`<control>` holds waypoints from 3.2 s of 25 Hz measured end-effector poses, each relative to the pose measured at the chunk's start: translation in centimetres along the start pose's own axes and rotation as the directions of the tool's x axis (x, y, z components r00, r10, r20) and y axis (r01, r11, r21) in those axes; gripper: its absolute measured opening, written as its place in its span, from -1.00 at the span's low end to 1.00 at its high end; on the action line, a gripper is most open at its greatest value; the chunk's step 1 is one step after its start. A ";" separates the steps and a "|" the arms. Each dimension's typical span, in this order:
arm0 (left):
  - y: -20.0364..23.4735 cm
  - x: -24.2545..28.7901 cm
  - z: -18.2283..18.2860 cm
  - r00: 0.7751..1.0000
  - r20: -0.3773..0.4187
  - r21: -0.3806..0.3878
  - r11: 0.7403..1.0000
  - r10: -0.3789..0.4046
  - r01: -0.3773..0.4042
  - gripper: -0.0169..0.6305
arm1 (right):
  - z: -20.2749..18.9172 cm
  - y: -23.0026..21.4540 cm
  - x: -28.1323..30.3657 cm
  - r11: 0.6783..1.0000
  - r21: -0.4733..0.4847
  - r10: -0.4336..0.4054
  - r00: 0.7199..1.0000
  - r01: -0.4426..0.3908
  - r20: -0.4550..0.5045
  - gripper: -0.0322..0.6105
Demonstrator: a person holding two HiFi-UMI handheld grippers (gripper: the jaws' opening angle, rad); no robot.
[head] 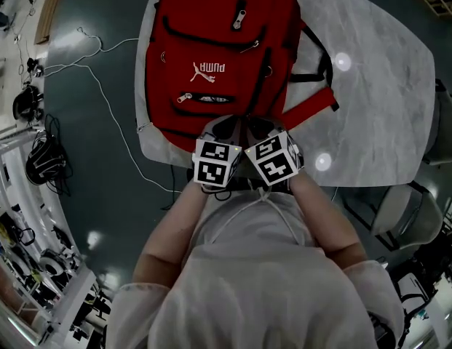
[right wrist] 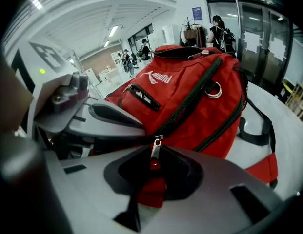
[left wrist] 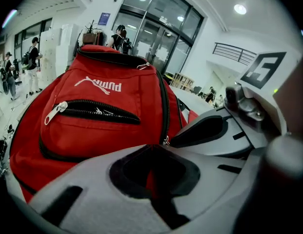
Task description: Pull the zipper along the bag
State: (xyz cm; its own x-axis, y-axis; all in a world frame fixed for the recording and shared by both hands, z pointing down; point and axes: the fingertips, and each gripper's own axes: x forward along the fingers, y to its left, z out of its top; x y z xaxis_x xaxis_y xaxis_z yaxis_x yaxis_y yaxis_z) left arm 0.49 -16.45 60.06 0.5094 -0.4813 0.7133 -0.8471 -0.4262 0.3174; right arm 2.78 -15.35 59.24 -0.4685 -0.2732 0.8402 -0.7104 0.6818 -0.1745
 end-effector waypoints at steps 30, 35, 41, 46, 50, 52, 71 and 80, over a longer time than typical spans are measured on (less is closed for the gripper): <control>0.7 1.5 -0.7 0.998 -0.055 0.009 1.000 0.022 -0.021 -0.88 | 0.7 -2.2 -0.4 0.979 -0.204 -0.008 0.999 -0.002 -0.046 -0.82; 0.8 1.5 -0.8 0.998 -0.062 0.004 1.000 0.018 -0.018 -0.89 | 1.5 -3.6 -0.6 0.954 -0.295 -0.073 0.997 0.060 -0.033 -0.82; 0.9 1.6 -0.8 0.998 -0.067 -0.001 1.000 0.014 -0.014 -0.89 | 2.0 -4.5 -0.9 0.932 -0.351 -0.108 0.994 0.093 -0.022 -0.82; 0.9 1.6 -0.9 0.997 -0.071 -0.002 1.000 0.016 -0.016 -0.89 | 2.6 -5.6 -1.2 0.921 -0.373 -0.127 0.992 0.117 -0.003 -0.82; 0.8 1.4 -0.8 0.997 -0.072 0.011 1.000 0.022 -0.021 -0.89 | 3.7 -6.3 -1.8 0.947 -0.304 -0.104 0.994 0.106 0.023 -0.82; 0.7 1.4 -0.6 0.997 -0.070 0.017 1.000 0.021 -0.019 -0.89 | 4.1 -6.7 -2.0 0.950 -0.294 -0.103 0.994 0.107 0.031 -0.82; 0.5 1.6 -0.6 0.996 -0.094 0.043 0.999 -0.007 0.011 -0.89 | 7.6 -9.6 -3.6 0.863 -0.433 -0.245 0.965 0.260 0.089 -0.82; 0.7 1.6 -0.8 0.996 -0.093 0.039 0.999 -0.005 0.009 -0.89 | 10.1 -11.7 -4.6 0.855 -0.418 -0.275 0.951 0.308 0.139 -0.82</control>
State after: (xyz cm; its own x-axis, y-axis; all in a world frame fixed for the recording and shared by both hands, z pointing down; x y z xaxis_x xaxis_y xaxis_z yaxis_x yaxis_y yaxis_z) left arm 0.58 -16.94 61.91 0.4975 -0.4061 0.7665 -0.8360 -0.4602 0.2988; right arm 7.97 -28.94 52.24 -0.3232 -0.5415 0.7761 -0.5317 0.7823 0.3244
